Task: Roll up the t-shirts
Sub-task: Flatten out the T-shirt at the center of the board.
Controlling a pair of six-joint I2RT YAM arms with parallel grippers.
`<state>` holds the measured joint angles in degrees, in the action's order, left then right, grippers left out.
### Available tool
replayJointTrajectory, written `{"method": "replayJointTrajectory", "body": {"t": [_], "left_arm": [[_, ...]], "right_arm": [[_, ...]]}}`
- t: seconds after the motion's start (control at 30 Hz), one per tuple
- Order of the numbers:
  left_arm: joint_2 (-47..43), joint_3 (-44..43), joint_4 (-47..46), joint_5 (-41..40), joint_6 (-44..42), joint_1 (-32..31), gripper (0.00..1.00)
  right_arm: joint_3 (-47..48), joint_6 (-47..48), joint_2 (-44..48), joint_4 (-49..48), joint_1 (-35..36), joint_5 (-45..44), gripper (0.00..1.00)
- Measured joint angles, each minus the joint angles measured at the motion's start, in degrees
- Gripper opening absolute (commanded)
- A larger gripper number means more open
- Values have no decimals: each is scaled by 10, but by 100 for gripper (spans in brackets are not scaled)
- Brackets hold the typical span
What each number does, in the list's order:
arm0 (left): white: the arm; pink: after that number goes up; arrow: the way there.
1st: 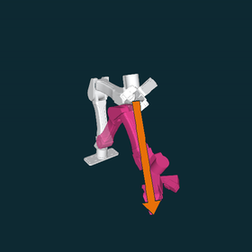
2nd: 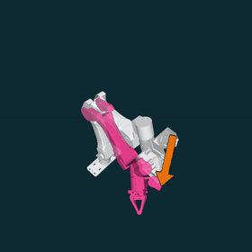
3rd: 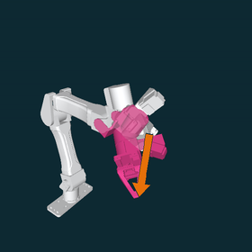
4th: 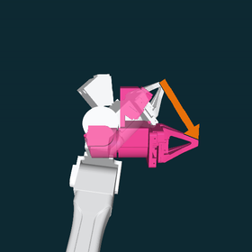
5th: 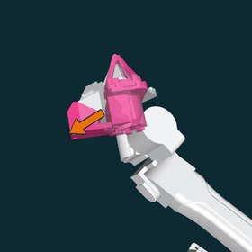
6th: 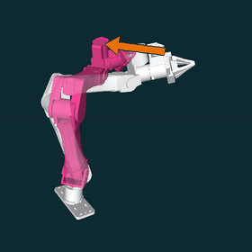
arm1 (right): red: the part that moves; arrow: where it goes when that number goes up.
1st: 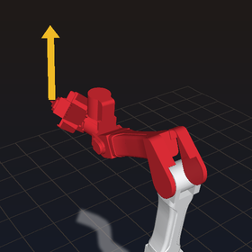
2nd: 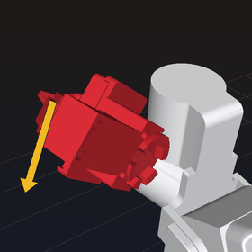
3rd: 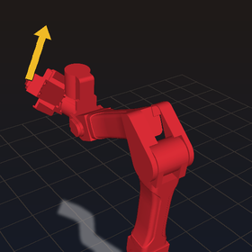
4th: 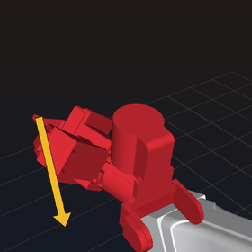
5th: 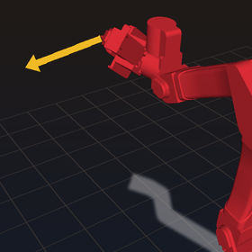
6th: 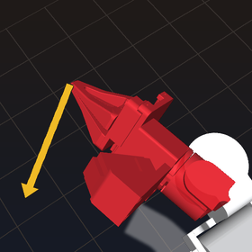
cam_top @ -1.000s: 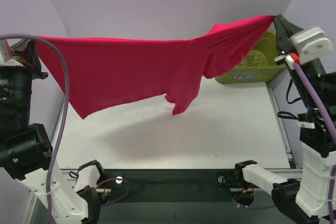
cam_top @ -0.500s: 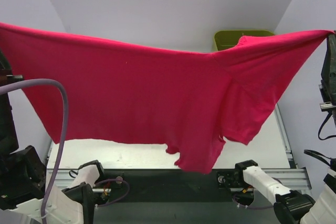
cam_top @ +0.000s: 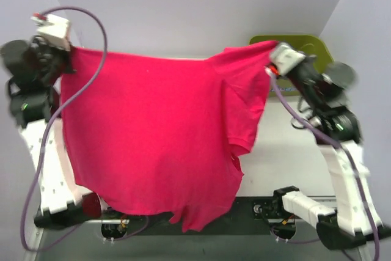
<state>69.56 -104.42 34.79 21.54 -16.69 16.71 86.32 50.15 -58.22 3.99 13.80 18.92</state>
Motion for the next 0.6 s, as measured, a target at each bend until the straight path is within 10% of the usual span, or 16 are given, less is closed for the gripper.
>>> {"method": "replayJointTrajectory", "body": {"t": [0.23,0.6], "left_arm": [[170,304,-10,-38,-78,-65,0],[483,136,-68,-115,-86,-85,0]], "right_arm": [[-134,13,-243,3,-1,0,0],[93,48,-629,-9,-7,-35,0]]}}
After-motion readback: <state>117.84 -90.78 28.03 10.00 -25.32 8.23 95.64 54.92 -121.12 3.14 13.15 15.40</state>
